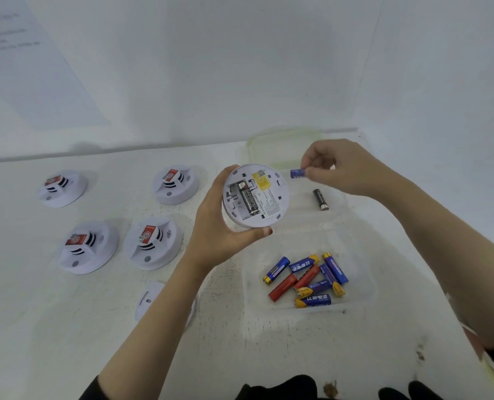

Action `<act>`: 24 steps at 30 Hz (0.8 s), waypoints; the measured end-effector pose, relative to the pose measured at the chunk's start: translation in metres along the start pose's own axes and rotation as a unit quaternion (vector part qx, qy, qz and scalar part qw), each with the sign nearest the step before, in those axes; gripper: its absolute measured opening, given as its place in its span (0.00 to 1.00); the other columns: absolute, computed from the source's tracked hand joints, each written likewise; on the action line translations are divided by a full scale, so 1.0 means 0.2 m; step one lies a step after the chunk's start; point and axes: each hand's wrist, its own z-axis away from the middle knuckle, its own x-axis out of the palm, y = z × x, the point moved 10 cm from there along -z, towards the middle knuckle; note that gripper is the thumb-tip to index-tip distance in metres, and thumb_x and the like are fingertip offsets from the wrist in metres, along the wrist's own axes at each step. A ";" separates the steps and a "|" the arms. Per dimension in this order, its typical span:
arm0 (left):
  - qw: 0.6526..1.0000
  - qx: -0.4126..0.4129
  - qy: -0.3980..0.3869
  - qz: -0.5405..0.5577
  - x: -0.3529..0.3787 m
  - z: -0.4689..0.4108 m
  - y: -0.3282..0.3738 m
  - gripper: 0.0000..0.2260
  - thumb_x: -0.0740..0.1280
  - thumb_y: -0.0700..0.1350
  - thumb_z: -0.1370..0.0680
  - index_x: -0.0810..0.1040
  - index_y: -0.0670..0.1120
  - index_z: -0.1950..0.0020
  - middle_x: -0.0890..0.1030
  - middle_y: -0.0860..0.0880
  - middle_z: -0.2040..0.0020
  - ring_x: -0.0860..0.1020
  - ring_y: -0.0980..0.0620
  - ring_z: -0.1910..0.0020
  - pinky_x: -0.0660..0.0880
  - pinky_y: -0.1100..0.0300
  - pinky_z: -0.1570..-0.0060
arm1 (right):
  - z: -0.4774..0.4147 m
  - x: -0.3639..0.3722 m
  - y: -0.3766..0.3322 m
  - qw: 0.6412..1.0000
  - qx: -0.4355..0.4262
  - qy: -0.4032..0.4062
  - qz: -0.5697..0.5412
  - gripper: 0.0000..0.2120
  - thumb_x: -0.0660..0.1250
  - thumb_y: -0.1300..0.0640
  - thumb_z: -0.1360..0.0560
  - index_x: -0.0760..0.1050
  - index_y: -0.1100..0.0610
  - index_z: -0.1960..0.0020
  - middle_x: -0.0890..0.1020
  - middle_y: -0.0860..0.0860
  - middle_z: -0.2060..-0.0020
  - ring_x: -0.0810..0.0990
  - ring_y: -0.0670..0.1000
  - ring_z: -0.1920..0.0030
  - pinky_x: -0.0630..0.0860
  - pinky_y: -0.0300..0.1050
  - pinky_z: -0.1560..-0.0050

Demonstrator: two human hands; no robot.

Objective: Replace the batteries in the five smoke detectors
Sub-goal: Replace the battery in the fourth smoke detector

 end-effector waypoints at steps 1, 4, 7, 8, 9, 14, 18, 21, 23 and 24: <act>1.000 -0.001 0.001 0.001 0.00 0.00 0.00 0.38 0.78 0.52 0.37 0.64 0.54 0.32 0.73 0.68 0.38 0.73 0.63 0.37 0.71 0.71 0.42 | 0.02 -0.03 -0.03 0.999 -0.013 0.029 -0.037 0.06 0.67 0.60 0.28 0.78 0.50 0.58 0.78 0.43 0.66 0.71 0.42 0.68 0.69 0.33 0.64; 1.000 -0.002 0.005 0.002 0.00 -0.01 0.00 0.39 0.78 0.52 0.37 0.64 0.54 0.31 0.73 0.68 0.38 0.73 0.62 0.37 0.71 0.71 0.42 | 0.08 -0.07 -0.13 0.986 -0.051 0.080 -0.140 0.06 0.69 0.63 0.27 0.79 0.53 0.55 0.78 0.43 0.65 0.72 0.42 0.68 0.70 0.33 0.63; 1.000 -0.002 0.006 0.004 0.01 -0.01 0.01 0.39 0.78 0.52 0.38 0.63 0.56 0.32 0.73 0.68 0.39 0.74 0.61 0.37 0.71 0.70 0.42 | 0.15 -0.03 -0.22 0.969 -0.073 0.100 -0.215 0.09 0.72 0.64 0.30 0.76 0.55 0.54 0.82 0.45 0.66 0.76 0.45 0.65 0.73 0.37 0.61; 1.000 -0.002 0.006 0.003 0.01 -0.02 0.02 0.39 0.78 0.51 0.38 0.63 0.56 0.32 0.74 0.67 0.39 0.74 0.61 0.38 0.71 0.69 0.42 | 0.17 -0.01 -0.25 0.966 -0.083 0.105 -0.221 0.10 0.73 0.64 0.31 0.75 0.55 0.54 0.83 0.45 0.65 0.77 0.45 0.65 0.73 0.36 0.62; 1.000 -0.002 0.005 0.003 0.02 -0.02 0.02 0.39 0.79 0.51 0.38 0.63 0.56 0.31 0.74 0.66 0.39 0.75 0.60 0.38 0.72 0.69 0.42 | 0.19 0.01 -0.27 0.966 -0.096 0.110 -0.213 0.10 0.74 0.63 0.31 0.75 0.55 0.55 0.83 0.44 0.65 0.78 0.44 0.65 0.72 0.34 0.62; 1.000 -0.008 -0.009 0.012 0.04 -0.01 0.00 0.42 0.81 0.46 0.38 0.63 0.47 0.29 0.76 0.52 0.36 0.76 0.54 0.37 0.73 0.62 0.40 | 0.32 0.10 -0.39 0.960 -0.188 0.177 -0.110 0.08 0.73 0.63 0.30 0.82 0.56 0.52 0.82 0.43 0.61 0.79 0.42 0.59 0.72 0.30 0.56; 1.000 -0.017 -0.016 0.017 0.05 -0.01 -0.01 0.43 0.82 0.42 0.38 0.64 0.42 0.29 0.76 0.51 0.37 0.76 0.56 0.37 0.73 0.65 0.41 | 0.41 0.13 -0.49 0.920 -0.303 0.246 0.026 0.07 0.72 0.65 0.30 0.82 0.61 0.52 0.85 0.52 0.58 0.80 0.48 0.55 0.77 0.46 0.54; 0.999 -0.024 -0.018 0.043 0.07 0.00 0.00 0.41 0.80 0.38 0.38 0.63 0.40 0.30 0.76 0.50 0.37 0.76 0.59 0.38 0.73 0.66 0.41 | 0.44 0.17 -0.52 0.906 -0.339 0.246 0.054 0.06 0.73 0.65 0.30 0.82 0.62 0.53 0.85 0.53 0.58 0.82 0.50 0.55 0.78 0.47 0.55; 0.998 -0.026 -0.016 0.047 0.07 0.00 0.00 0.39 0.79 0.38 0.37 0.63 0.41 0.31 0.76 0.55 0.38 0.76 0.61 0.39 0.73 0.67 0.42 | 0.45 0.20 -0.53 0.905 -0.350 0.231 0.075 0.06 0.72 0.65 0.30 0.82 0.62 0.53 0.85 0.53 0.57 0.83 0.51 0.55 0.78 0.46 0.55; 0.998 -0.026 -0.016 0.047 0.07 0.00 0.00 0.39 0.79 0.36 0.37 0.63 0.41 0.31 0.76 0.58 0.39 0.76 0.62 0.39 0.73 0.69 0.43 | 0.45 0.21 -0.52 0.904 -0.355 0.222 0.086 0.06 0.72 0.65 0.29 0.82 0.62 0.53 0.85 0.54 0.58 0.83 0.52 0.55 0.78 0.47 0.54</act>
